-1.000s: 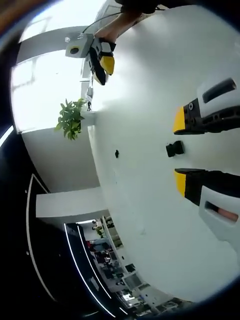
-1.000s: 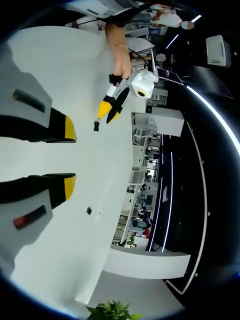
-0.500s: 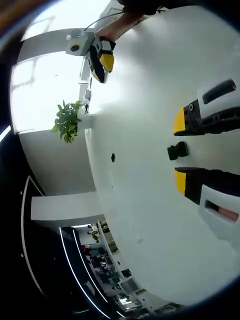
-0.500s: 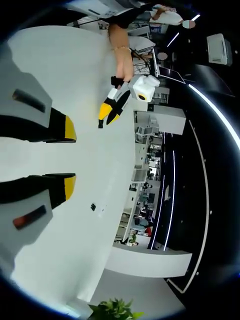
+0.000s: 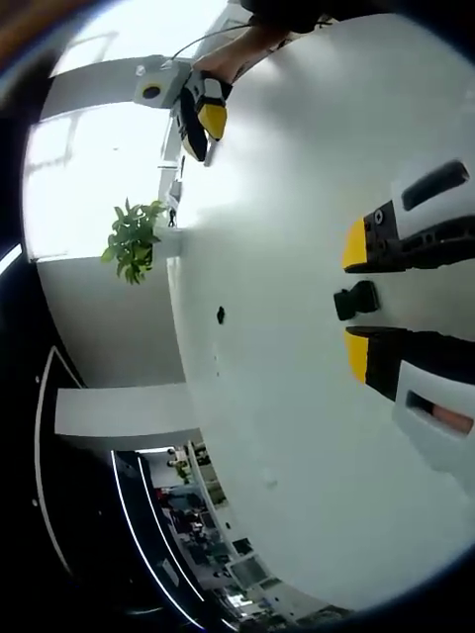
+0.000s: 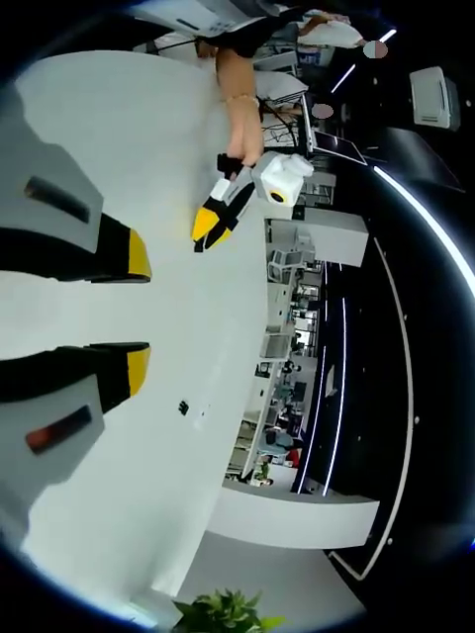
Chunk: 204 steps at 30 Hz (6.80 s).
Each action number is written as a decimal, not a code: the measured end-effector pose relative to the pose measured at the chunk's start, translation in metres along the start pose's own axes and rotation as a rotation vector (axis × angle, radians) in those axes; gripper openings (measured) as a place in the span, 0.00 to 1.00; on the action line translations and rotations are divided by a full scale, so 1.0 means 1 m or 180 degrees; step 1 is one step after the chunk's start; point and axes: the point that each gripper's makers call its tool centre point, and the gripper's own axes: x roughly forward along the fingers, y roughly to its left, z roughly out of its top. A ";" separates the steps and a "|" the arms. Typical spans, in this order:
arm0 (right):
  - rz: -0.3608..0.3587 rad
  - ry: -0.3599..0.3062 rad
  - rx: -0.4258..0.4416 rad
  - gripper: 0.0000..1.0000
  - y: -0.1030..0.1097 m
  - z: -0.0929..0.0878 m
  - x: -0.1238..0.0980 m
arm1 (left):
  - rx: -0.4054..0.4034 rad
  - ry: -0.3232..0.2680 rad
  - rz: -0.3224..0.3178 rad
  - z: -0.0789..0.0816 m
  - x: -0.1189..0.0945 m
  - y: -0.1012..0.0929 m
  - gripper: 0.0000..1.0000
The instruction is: Snap the two parts of the plastic buckle together until the buckle closes and remains connected.
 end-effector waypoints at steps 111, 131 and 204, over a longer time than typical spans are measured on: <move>-0.0371 0.0490 0.0050 0.23 -0.176 -0.046 0.158 | 0.0065 0.0001 -0.0022 -0.023 -0.036 0.008 0.13; -0.0342 0.0538 0.0040 0.23 -0.181 -0.050 0.190 | 0.0115 0.0007 -0.0073 -0.022 -0.035 0.004 0.13; 0.0606 0.0454 0.0243 0.13 -0.131 -0.039 0.221 | 0.0090 0.0009 -0.0118 -0.021 -0.035 0.002 0.13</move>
